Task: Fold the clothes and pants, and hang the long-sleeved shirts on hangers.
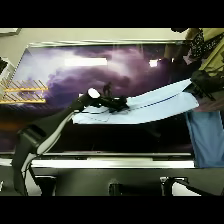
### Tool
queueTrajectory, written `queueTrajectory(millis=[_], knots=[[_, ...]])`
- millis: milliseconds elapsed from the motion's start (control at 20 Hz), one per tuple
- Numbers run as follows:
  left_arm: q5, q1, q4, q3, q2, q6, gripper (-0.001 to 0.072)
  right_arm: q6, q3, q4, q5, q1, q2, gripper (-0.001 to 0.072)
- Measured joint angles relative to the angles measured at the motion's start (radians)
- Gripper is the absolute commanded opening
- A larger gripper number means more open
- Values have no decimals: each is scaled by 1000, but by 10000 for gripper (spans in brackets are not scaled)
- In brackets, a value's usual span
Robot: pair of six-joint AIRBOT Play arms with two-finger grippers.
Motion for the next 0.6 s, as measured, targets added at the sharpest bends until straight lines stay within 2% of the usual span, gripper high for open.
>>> queueTrajectory(millis=[350,600], knots=[[42,-127,-55,216,-179,-101,22,19,1,4,2,0,31,34],[55,-169,-62,295,-231,-146,20,22,1,13,-7,0,34,34]])
